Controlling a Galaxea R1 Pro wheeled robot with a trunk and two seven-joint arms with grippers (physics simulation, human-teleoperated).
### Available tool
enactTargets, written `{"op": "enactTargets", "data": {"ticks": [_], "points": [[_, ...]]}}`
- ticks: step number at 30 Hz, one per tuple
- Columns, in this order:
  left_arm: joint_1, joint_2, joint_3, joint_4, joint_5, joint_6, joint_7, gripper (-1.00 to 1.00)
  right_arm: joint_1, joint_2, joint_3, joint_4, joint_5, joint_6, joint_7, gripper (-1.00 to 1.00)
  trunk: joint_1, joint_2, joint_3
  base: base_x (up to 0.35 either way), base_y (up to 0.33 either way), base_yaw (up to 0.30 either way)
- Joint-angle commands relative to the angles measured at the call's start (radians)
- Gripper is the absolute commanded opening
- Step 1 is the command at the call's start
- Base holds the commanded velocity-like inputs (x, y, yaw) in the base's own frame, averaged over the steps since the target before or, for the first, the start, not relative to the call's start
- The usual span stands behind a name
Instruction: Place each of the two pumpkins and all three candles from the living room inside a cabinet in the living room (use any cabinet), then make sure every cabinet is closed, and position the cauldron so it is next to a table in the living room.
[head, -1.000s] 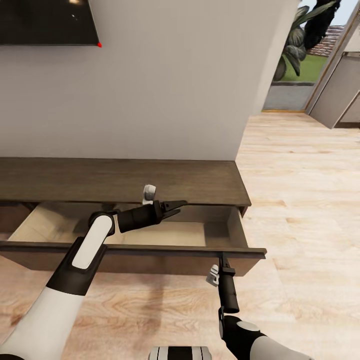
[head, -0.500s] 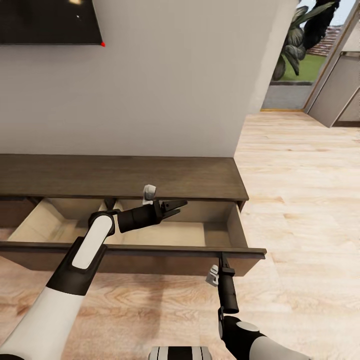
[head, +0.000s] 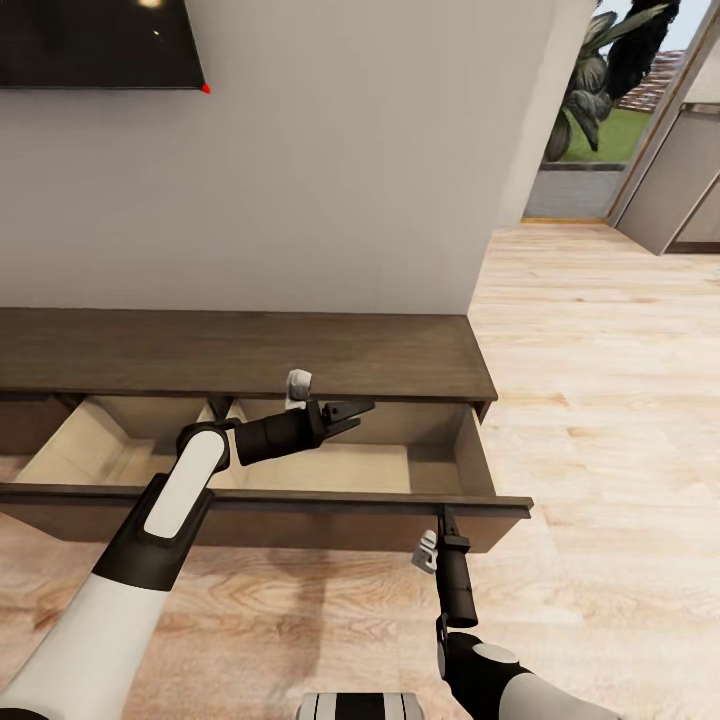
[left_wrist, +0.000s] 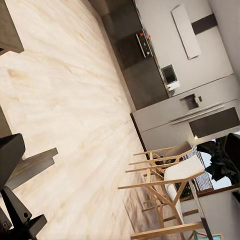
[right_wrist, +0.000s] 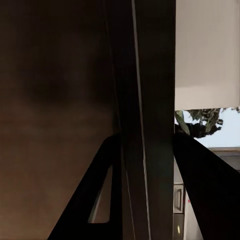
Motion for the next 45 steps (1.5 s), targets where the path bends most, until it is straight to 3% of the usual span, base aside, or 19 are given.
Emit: {"op": "enactTargets", "data": {"ticks": [1, 26, 27, 33, 45], "points": [[0.0, 0.0, 0.0, 0.0, 0.0, 0.0, 0.0, 1.0, 0.0, 0.0, 0.006, -0.001, 0.003, 0.001, -0.008, -1.0, 0.0, 0.0, 0.0, -0.105, 0.0, 0.0], [0.0, 0.001, 0.001, 0.0, 0.0, -0.001, 0.0, 1.0, 0.001, 0.0, 0.007, 0.003, 0.005, 0.001, -0.009, -1.0, 0.0, 0.0, 0.0, -0.011, 0.0, 0.0], [0.0, 0.001, 0.001, 0.0, 0.0, -0.001, 0.0, 1.0, 0.001, 0.0, 0.007, 0.003, 0.005, 0.001, -0.009, 1.0, 0.0, 0.0, 0.0, 0.0, 0.0, 0.0], [0.0, 0.0, 0.001, 0.0, 0.0, -0.001, 0.0, 1.0, 0.001, -0.001, 0.007, 0.002, 0.005, 0.001, -0.009, 1.0, 0.0, 0.0, 0.0, -0.03, 0.0, 0.0], [0.0, 0.0, 0.001, 0.002, 0.0, -0.001, 0.0, 1.0, 0.001, -0.004, 0.006, -0.002, 0.005, -0.005, -0.01, 1.0, 0.0, 0.0, 0.0, -0.28, 0.0, 0.0]]}}
